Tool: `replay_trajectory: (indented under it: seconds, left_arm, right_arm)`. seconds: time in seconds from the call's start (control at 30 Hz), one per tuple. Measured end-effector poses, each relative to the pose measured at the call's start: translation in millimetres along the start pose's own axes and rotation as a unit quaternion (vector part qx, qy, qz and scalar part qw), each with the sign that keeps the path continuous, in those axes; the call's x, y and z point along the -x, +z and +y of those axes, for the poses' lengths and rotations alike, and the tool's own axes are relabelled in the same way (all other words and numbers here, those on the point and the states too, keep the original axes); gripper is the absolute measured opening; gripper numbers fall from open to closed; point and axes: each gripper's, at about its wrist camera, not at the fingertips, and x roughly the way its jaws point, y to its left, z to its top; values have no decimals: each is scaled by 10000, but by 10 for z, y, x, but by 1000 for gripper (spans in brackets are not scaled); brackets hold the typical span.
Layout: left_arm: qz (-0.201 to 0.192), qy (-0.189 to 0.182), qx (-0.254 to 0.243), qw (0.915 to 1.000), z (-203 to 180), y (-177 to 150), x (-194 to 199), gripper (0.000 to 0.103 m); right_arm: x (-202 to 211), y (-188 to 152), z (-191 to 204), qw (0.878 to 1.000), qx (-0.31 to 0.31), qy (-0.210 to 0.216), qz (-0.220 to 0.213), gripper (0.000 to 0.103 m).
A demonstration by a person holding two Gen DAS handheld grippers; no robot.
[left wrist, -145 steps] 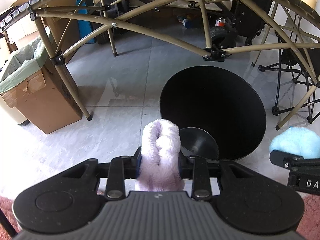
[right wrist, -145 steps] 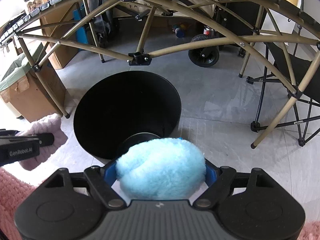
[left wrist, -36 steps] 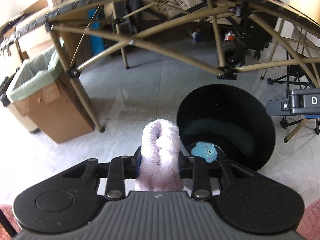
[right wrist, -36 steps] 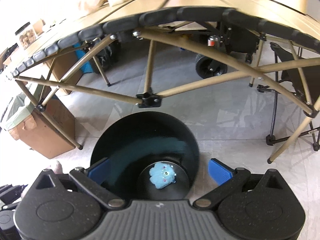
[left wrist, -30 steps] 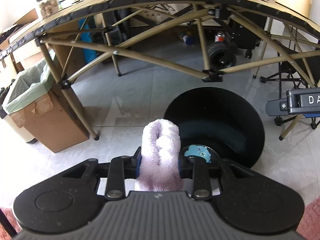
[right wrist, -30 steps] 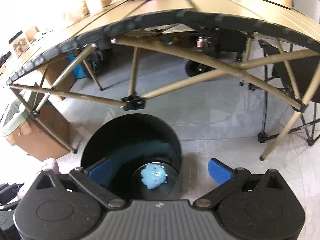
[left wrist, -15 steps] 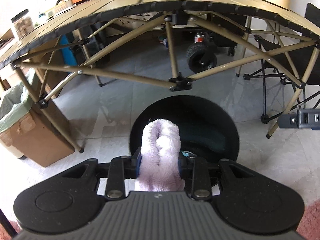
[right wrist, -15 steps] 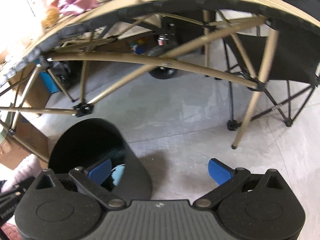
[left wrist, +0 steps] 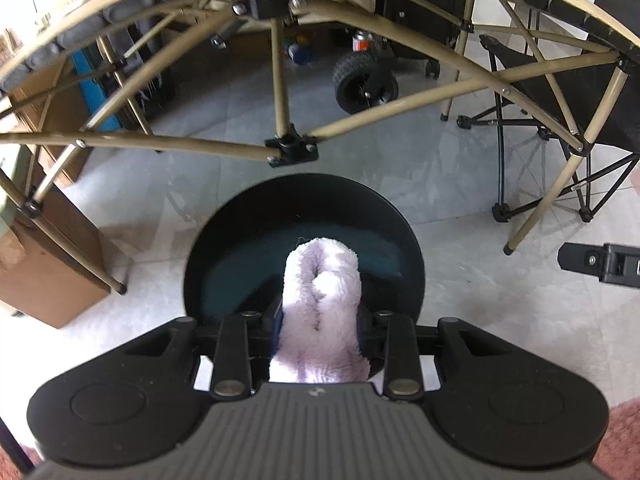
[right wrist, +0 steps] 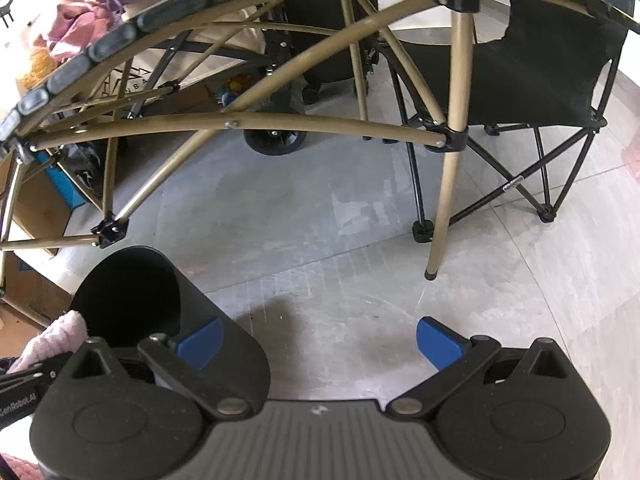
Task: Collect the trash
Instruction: 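Move right tool aside and bring left tool with headband over the bin, then open left gripper over the bin to drop the lavender headband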
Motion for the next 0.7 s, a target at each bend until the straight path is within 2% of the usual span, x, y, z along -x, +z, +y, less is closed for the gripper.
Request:
replay_trajectory:
  seconds: [0.2,0.53,0.6,0.63,0.67,0.7]
  left_arm:
    - [289,-201,231,9991,-32,75,-114,31]
    - [567,-304,584,9962,-7,173,-272,33]
    - [592,-275,681,9955,18,179,-282,39]
    - [593,-239,720,9954,31,181,-281,50]
    - [582,-218,743,9953,39,180,-275,67]
    - [562,-199,765,9953,48,180,-264,79]
  right_arm:
    - [-22,-7,-27,10000,-38,-50,12,103]
    - [-51,3,28,10000,31,-75,52,103]
    - [-60,4,41,9999,28,-94,58,103]
    - [-63,4,49,9999,31,-96,59,103]
    - [-62,4,57,9999,37,-92,57,103]
    - [-62,3,64,9999,44,-89,54,103]
